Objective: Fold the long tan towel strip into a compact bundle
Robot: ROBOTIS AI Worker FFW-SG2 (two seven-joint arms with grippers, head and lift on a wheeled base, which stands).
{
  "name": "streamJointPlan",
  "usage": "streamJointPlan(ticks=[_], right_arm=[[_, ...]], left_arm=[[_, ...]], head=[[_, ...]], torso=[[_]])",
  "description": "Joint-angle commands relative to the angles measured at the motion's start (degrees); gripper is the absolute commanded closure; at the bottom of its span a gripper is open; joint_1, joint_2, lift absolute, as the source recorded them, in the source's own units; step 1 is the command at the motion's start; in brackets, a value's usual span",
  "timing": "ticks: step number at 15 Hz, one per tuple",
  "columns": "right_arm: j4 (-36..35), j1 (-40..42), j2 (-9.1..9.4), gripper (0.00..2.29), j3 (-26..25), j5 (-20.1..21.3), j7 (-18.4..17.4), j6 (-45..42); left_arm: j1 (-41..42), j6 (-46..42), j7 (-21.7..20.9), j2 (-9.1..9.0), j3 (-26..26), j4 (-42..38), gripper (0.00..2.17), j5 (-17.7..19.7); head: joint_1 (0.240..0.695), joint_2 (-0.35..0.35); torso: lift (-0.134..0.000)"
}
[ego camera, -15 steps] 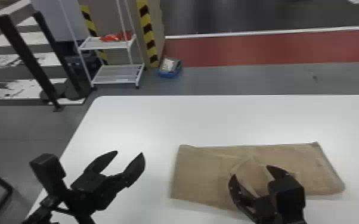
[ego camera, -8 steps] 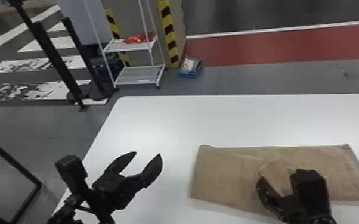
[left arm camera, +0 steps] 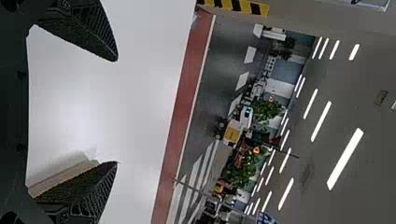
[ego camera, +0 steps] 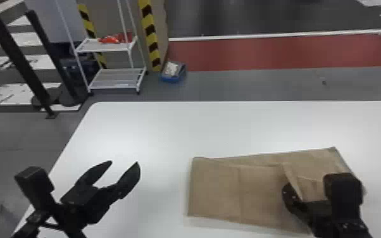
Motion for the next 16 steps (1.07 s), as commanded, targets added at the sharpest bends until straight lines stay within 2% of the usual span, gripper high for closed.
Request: streamJointPlan(ticks=[1,5,11,16], right_arm=[[-0.98,0.98,-0.09,0.13,-2.2,-1.82,0.05,-1.2],[0.77,0.98,0.08,0.13,-3.52,-2.08,0.58,-1.2],[5.43,-0.51,1.14,0.15,-3.34,-2.08,3.3,-3.84],[5.43,-0.6,1.22,0.47,-2.81,-2.17,4.27,-5.07]], left_arm=[[-0.64,0.01,0.03,-0.15,-0.44,0.42,0.08,-0.08],[-0.81,0.01,-0.32,-0.15,-0.52,1.04,0.08,-0.17],[-0.81,0.01,-0.67,-0.15,-0.7,1.39,0.08,-0.17],[-0.73,0.01,-1.02,-0.15,-0.87,1.74,0.08,-0.25]], head=[[0.695,0.089],[0.695,0.044],[0.695,0.037],[0.695,0.051]], torso=[[-0.12],[-0.12],[-0.12],[-0.12]])
